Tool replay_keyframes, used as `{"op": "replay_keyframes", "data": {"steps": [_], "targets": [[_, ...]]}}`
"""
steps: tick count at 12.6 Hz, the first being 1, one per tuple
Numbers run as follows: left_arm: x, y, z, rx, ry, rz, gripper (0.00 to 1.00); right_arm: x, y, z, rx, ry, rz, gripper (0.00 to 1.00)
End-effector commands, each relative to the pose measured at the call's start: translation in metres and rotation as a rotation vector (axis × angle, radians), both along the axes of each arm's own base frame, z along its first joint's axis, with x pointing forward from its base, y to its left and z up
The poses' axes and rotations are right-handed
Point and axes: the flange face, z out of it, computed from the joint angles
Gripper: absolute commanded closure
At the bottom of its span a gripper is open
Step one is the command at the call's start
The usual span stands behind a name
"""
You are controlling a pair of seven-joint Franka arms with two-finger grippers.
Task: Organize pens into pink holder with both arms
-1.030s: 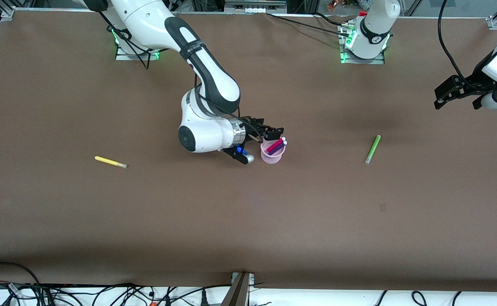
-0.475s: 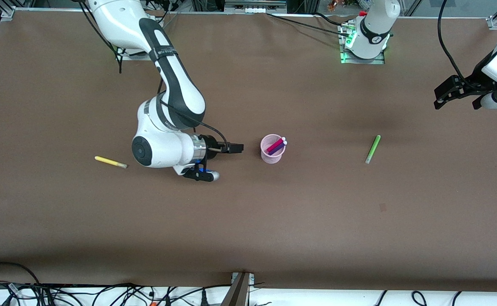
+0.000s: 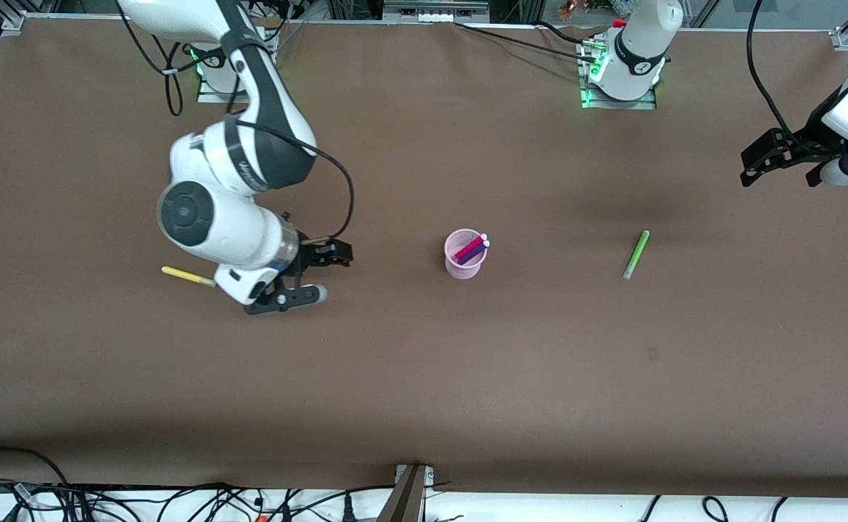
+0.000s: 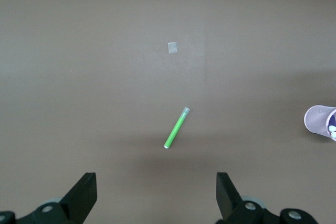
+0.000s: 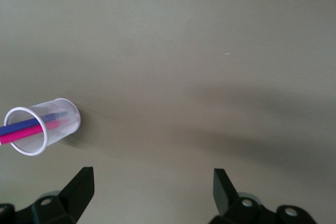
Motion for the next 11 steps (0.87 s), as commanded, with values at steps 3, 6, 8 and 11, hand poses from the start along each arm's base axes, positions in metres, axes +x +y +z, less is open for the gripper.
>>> {"op": "replay_keyframes", "data": {"steps": [3, 6, 8, 11], "targets": [[0.001, -0.002, 0.004, -0.015, -0.008, 0.003, 0.00, -0.027, -0.062, 0.077, -0.054, 0.053, 0.014, 0.00], [0.001, -0.001, 0.004, -0.015, -0.008, 0.005, 0.00, -0.059, -0.107, 0.108, -0.117, 0.039, 0.030, 0.00], [0.001, -0.002, 0.003, -0.015, -0.007, 0.003, 0.00, -0.083, -0.133, 0.121, -0.133, 0.036, 0.034, 0.00], [0.000, -0.001, 0.004, -0.015, -0.007, 0.003, 0.00, -0.107, -0.158, 0.140, -0.135, 0.013, 0.037, 0.00]]}}
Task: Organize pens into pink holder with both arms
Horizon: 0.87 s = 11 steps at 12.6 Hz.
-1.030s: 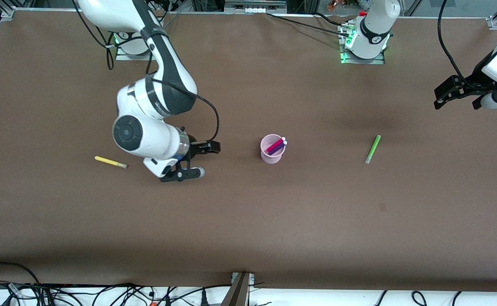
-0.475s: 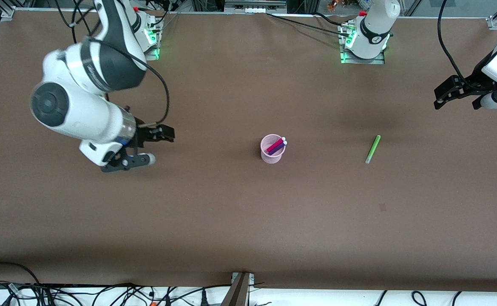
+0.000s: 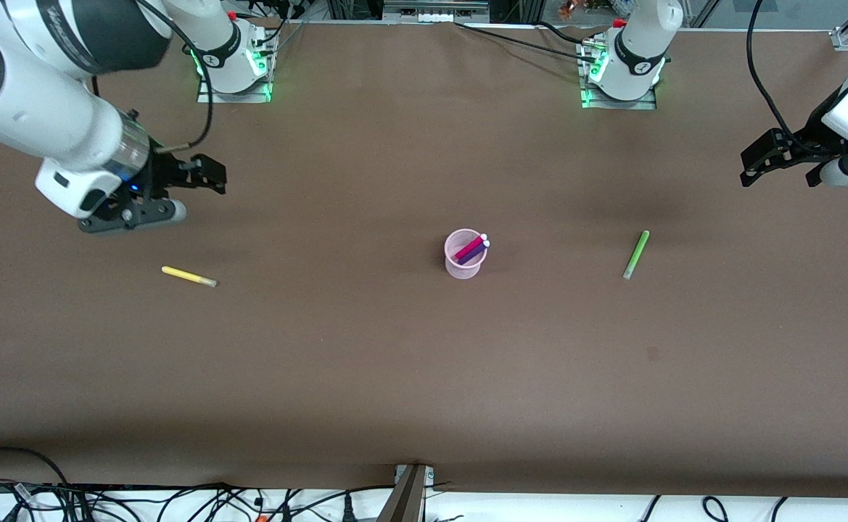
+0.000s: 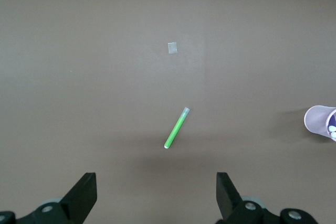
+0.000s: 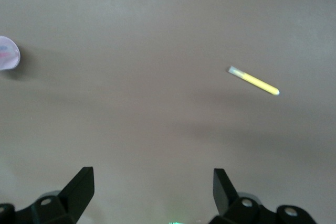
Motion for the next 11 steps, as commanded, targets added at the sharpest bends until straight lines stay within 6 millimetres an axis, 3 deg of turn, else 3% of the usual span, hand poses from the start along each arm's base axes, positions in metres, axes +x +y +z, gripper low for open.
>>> {"op": "replay_keyframes", "data": {"steps": [1, 11], "targets": [[0.000, 0.000, 0.003, -0.015, -0.002, 0.003, 0.00, -0.026, -0.015, 0.012, 0.004, -0.017, 0.026, 0.00], [-0.001, 0.000, 0.004, -0.015, -0.002, 0.005, 0.00, -0.022, -0.036, 0.027, -0.063, -0.071, 0.071, 0.00]]}}
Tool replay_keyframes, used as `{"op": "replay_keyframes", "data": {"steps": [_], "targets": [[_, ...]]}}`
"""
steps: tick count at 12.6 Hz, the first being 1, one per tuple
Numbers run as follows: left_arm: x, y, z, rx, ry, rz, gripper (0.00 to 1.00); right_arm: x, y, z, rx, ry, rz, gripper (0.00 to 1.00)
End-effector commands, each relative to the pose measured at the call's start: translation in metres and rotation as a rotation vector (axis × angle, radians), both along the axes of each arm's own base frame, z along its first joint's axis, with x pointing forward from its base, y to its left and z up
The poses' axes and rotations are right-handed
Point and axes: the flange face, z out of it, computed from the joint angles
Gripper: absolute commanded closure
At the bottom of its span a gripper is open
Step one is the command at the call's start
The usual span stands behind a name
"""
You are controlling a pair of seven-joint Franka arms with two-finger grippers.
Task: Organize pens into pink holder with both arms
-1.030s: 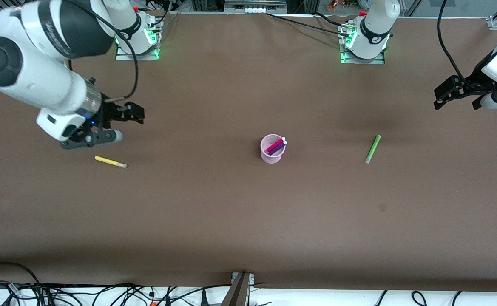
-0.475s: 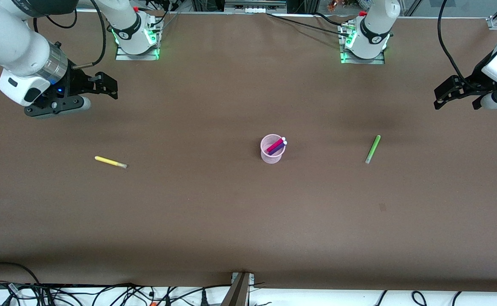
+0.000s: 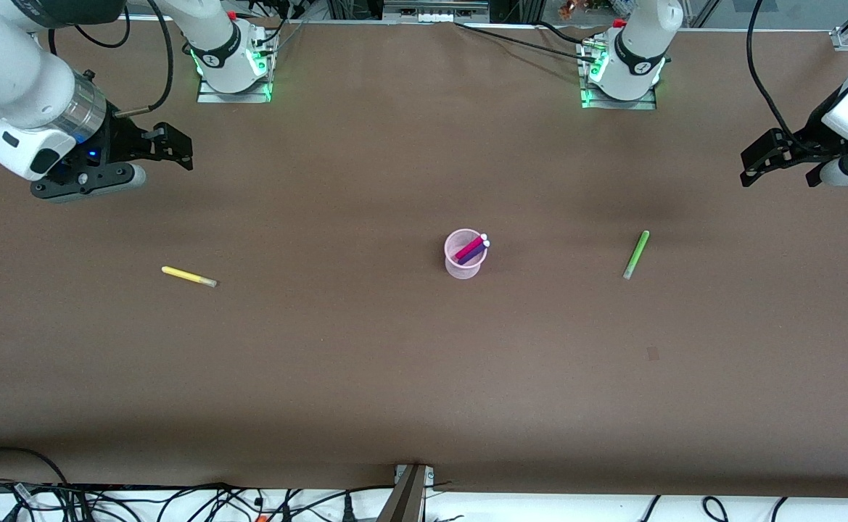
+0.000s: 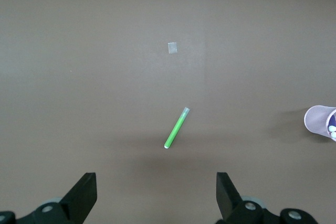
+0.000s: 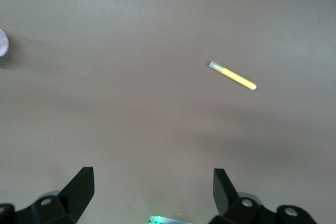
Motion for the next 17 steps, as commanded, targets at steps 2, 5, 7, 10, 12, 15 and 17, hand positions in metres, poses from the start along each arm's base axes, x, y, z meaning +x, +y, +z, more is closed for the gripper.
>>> {"op": "replay_keyframes", "data": {"steps": [2, 5, 7, 10, 12, 15, 17], "targets": [[0.000, 0.000, 0.003, -0.014, 0.001, 0.003, 0.00, -0.001, -0.011, 0.006, -0.033, -0.032, 0.013, 0.00], [-0.001, 0.001, 0.004, -0.014, 0.000, 0.006, 0.00, 0.003, -0.021, 0.008, -0.022, -0.031, -0.004, 0.00], [-0.001, 0.003, 0.004, -0.014, 0.000, 0.009, 0.00, 0.006, -0.021, 0.004, -0.020, -0.028, 0.004, 0.00], [-0.001, 0.003, 0.003, -0.014, 0.001, 0.009, 0.00, 0.007, -0.017, 0.005, -0.021, -0.025, 0.012, 0.00], [-0.001, 0.003, 0.003, -0.014, 0.001, 0.009, 0.00, 0.008, -0.018, 0.004, -0.022, -0.026, 0.029, 0.00], [-0.001, 0.003, 0.003, -0.014, 0.003, 0.009, 0.00, 0.009, -0.021, 0.007, -0.020, -0.033, 0.050, 0.00], [-0.001, 0.003, 0.003, -0.014, 0.003, 0.011, 0.00, 0.009, -0.022, 0.007, -0.021, -0.033, 0.052, 0.00]]}}
